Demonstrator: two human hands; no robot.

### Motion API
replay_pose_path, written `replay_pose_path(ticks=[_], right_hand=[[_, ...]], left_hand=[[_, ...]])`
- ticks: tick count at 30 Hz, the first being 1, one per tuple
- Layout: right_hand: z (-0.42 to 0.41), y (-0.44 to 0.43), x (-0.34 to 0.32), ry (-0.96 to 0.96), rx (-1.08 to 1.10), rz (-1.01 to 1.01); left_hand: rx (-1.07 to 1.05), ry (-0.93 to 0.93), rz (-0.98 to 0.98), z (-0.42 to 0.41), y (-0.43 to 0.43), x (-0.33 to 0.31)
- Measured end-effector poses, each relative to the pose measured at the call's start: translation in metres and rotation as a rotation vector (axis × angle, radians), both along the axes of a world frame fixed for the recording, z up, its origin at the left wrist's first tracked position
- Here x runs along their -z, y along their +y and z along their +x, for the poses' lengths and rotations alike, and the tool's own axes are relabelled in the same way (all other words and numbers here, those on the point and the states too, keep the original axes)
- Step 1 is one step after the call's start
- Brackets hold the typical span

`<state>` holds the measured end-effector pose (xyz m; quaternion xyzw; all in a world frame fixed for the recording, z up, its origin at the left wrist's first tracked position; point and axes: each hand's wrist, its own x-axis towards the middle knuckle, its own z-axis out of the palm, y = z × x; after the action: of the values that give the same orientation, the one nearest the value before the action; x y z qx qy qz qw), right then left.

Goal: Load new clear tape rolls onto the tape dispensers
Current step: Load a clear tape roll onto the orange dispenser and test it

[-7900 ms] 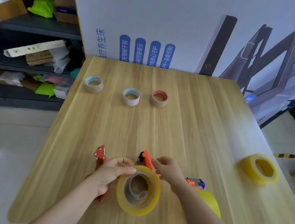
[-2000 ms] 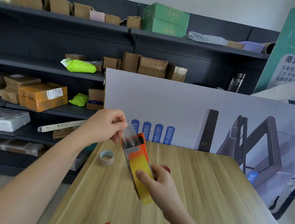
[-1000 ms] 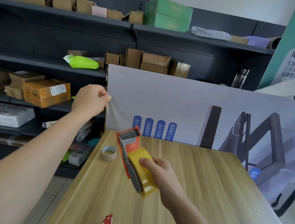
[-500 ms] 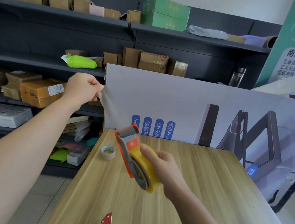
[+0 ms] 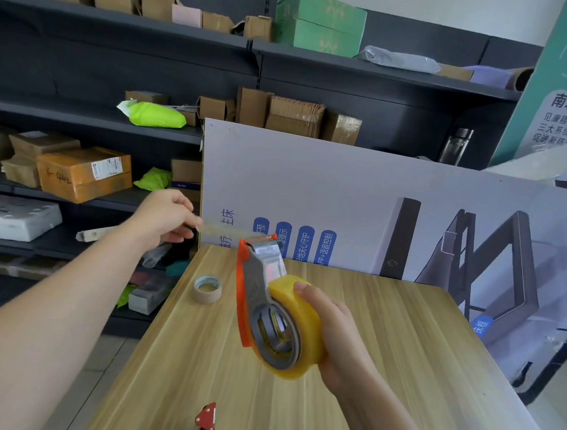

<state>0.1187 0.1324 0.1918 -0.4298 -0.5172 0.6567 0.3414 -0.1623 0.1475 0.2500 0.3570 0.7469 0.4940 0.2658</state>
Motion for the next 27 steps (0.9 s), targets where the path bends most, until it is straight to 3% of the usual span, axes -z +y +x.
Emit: replay_pose_path(ticks=[9, 16, 27], right_hand=[[0.010, 0.009, -0.013, 0.310, 0.033, -0.161], [0.003, 0.008, -0.008, 0.289, 0.089, -0.208], [-0.005, 0.006, 0.010, 0.205, 0.203, -0.211]], left_hand=[[0.217, -0.423, -0.037, 0.050, -0.013, 0.070], [0.343, -0.820, -0.036, 0.100, -0.031, 0.115], [0.188, -1.046, 0.033, 0.140, -0.053, 0.142]])
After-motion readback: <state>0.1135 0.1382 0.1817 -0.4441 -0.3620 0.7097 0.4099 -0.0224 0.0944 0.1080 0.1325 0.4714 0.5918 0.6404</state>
